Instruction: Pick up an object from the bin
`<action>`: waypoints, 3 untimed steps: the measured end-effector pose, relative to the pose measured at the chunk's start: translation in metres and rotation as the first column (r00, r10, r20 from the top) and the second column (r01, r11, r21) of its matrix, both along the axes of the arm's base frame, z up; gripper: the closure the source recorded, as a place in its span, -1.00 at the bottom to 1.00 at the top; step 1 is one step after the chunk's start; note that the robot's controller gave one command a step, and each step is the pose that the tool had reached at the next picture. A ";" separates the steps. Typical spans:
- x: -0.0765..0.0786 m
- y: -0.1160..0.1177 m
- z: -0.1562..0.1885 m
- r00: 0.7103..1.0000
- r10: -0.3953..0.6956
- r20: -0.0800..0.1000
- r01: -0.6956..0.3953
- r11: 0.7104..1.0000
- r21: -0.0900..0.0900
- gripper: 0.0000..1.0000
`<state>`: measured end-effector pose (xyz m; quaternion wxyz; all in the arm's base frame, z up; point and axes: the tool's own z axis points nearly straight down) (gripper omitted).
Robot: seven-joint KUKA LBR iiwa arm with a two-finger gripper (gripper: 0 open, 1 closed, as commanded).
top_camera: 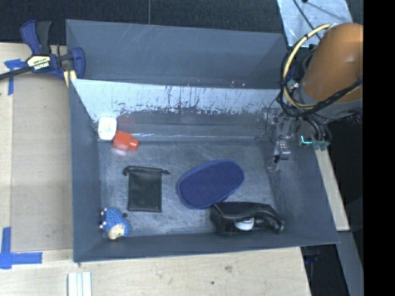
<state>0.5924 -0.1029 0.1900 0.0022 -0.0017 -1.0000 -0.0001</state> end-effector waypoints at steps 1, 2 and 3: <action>-0.024 0.032 -0.072 0.995 0.095 0.000 -0.095 0.995 0.002 -1.00; -0.035 0.047 -0.120 0.995 0.095 0.015 -0.095 0.995 -0.002 -1.00; -0.036 0.047 -0.120 0.995 0.096 0.011 -0.096 0.995 -0.002 1.00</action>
Offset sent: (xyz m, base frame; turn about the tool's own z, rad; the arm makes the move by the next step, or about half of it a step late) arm -0.0226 0.0308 -0.0679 -0.0956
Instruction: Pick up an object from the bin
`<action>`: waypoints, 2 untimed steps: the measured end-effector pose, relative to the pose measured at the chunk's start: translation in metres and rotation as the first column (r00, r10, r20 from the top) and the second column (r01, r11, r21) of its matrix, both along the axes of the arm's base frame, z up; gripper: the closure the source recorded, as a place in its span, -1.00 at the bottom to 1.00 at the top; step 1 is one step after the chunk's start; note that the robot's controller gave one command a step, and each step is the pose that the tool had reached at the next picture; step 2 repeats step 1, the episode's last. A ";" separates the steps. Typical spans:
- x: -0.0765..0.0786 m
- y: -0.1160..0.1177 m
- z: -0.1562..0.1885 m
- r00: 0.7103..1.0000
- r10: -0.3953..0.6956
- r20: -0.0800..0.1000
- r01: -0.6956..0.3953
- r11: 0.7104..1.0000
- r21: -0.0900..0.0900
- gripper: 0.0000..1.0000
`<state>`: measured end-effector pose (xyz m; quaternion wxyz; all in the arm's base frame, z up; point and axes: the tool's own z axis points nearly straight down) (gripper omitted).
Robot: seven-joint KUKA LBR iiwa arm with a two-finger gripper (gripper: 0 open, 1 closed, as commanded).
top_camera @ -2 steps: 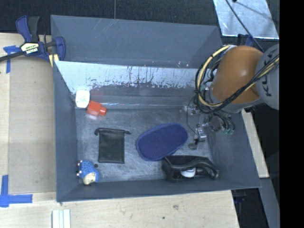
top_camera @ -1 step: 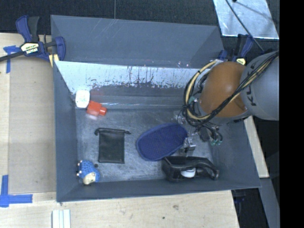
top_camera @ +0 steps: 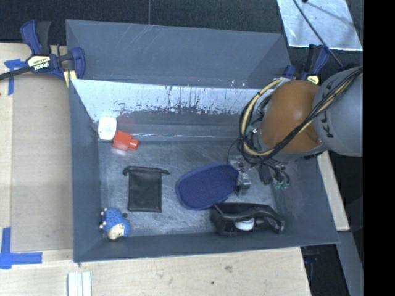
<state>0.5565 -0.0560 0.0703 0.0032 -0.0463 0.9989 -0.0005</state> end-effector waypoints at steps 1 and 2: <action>-0.032 0.006 0.153 1.000 0.025 0.005 -0.025 1.000 -0.001 1.00; -0.032 0.006 0.153 1.000 0.025 0.005 -0.025 1.000 -0.001 1.00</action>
Offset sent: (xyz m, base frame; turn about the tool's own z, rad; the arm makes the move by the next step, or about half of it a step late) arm -0.0335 0.0061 0.1476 -0.0274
